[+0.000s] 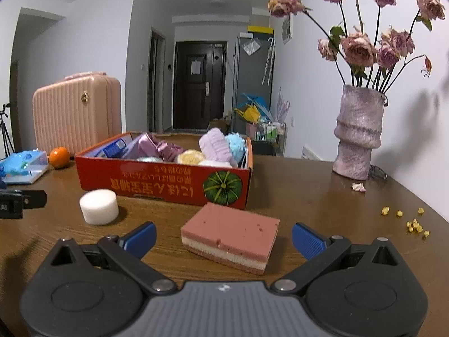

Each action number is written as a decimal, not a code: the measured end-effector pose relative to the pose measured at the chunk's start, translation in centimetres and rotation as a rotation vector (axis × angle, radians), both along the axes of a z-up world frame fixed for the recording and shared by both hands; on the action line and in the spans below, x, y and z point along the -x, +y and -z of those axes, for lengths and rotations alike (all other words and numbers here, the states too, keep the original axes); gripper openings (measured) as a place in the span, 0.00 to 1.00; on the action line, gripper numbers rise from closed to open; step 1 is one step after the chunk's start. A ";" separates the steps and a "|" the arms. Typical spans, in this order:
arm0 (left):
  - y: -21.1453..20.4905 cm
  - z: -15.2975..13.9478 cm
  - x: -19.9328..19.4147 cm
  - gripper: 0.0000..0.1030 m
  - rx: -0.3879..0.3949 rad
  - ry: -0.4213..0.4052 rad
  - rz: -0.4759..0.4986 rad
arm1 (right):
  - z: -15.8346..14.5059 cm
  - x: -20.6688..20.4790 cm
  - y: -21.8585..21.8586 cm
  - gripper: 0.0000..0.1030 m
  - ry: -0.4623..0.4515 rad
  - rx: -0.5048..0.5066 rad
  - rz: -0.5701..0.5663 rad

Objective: Organize soft objects
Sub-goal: 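Lower right gripper onto the pink-and-cream sponge block and close on it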

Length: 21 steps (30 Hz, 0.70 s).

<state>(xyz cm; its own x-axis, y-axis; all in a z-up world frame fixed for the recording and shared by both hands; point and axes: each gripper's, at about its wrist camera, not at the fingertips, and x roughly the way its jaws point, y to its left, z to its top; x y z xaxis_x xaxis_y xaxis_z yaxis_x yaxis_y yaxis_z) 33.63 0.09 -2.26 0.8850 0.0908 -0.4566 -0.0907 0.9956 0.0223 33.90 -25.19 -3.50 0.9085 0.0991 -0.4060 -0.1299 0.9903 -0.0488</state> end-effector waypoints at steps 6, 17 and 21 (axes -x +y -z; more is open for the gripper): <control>0.0 0.4 -0.4 1.00 0.010 0.028 0.007 | 1.0 -1.5 0.1 1.00 0.064 0.009 0.010; 0.0 0.7 -0.6 1.00 0.018 0.044 0.010 | 1.9 -5.5 1.3 1.00 0.148 -0.013 0.061; 0.1 0.8 -0.7 1.00 0.024 0.052 0.016 | 2.0 -6.8 1.7 1.00 0.169 -0.014 0.091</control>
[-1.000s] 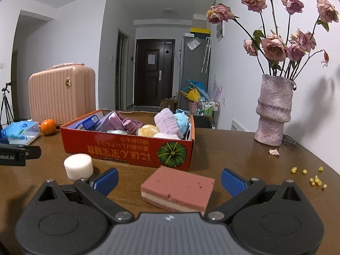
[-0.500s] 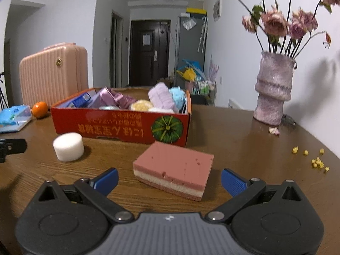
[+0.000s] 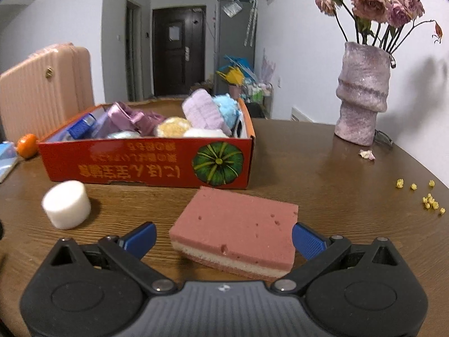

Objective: Organize soft objects
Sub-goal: 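Lower right gripper onto the pink-and-cream sponge block and close on it, then lift the sponge block with right gripper while left gripper grasps the round white sponge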

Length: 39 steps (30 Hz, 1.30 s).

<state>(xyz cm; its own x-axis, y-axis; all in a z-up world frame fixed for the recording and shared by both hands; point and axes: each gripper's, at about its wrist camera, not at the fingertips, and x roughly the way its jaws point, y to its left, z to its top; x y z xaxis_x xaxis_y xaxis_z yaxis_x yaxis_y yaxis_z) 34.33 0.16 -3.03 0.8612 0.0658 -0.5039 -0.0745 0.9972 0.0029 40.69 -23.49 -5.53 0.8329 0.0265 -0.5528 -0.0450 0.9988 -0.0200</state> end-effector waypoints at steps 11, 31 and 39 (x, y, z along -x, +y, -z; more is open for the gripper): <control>0.0 0.1 0.0 1.00 0.013 0.013 0.010 | 0.6 -2.0 0.5 1.00 0.031 0.035 0.063; -0.2 0.4 -0.1 1.00 0.011 0.022 0.013 | 1.1 -2.9 -1.7 0.95 0.087 0.016 0.036; -0.3 0.6 -0.7 1.00 -0.002 0.035 0.011 | 1.1 -3.1 -2.6 0.95 0.081 -0.010 0.008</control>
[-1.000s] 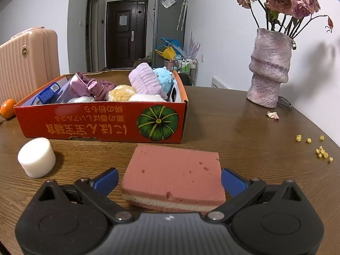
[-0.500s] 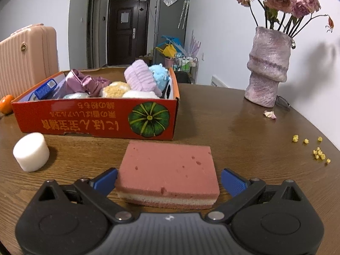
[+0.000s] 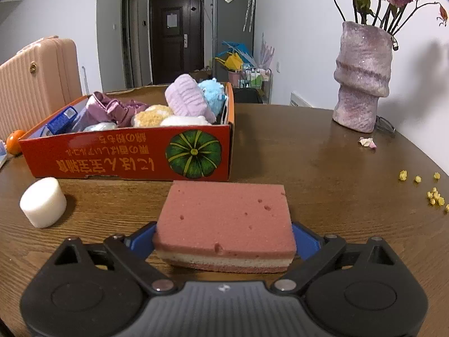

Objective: Organize soft objects
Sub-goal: 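Lift the sponge block with right gripper while left gripper grasps the round white sponge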

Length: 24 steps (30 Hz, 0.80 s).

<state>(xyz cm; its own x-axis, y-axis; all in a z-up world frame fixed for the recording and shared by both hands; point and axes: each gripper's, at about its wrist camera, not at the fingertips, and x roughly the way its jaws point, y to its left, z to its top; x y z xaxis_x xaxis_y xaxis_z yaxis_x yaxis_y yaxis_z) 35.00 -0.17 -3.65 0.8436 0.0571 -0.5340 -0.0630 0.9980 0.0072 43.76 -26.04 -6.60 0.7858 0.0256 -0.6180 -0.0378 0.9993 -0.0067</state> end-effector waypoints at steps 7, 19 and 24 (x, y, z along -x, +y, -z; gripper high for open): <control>-0.8 0.2 -1.0 1.00 -0.006 0.010 0.006 | -0.5 0.7 -0.1 0.95 -0.054 -0.006 -0.013; -2.1 1.0 -4.4 1.00 0.003 0.053 0.010 | -1.2 1.3 -0.8 0.95 -0.150 -0.024 -0.019; -2.5 1.2 -5.8 1.00 0.004 0.062 0.007 | -1.4 1.2 -1.5 0.95 -0.180 -0.030 -0.007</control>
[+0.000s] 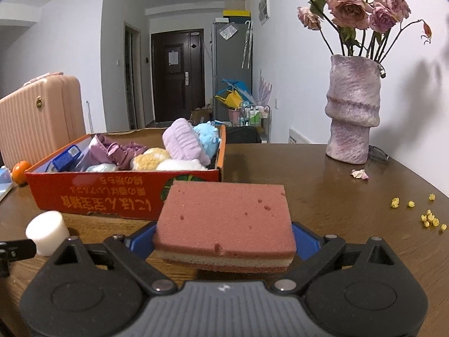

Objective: Organize soft objects
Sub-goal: 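Lift the sponge block with right gripper while left gripper grasps the round white sponge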

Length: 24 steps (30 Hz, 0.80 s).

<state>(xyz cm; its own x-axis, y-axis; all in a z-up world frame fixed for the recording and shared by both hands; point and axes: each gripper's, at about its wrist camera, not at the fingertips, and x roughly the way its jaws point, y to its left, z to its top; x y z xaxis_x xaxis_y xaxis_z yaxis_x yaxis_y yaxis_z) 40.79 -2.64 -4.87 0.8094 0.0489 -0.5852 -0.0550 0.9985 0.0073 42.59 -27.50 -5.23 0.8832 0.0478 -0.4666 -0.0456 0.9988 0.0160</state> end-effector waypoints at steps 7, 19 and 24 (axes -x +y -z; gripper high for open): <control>-0.4 0.5 -2.1 1.00 0.002 0.025 -0.006 | 0.0 -0.4 -0.8 0.95 -0.020 -0.006 0.017; -1.2 0.8 -4.4 0.97 -0.024 0.020 0.029 | 0.0 -1.2 -1.1 0.95 -0.056 -0.009 0.023; -1.3 1.2 -5.0 0.72 -0.007 0.057 0.066 | 0.0 -1.4 -0.8 0.95 -0.070 0.001 0.011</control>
<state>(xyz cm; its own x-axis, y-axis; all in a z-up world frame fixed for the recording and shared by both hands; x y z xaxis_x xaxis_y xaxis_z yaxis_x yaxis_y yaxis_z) 45.78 -3.90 -6.05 0.7761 0.0008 -0.6305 0.0118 0.9998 0.0158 43.99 -28.35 -5.26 0.9140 0.0379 -0.4039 -0.0360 0.9993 0.0123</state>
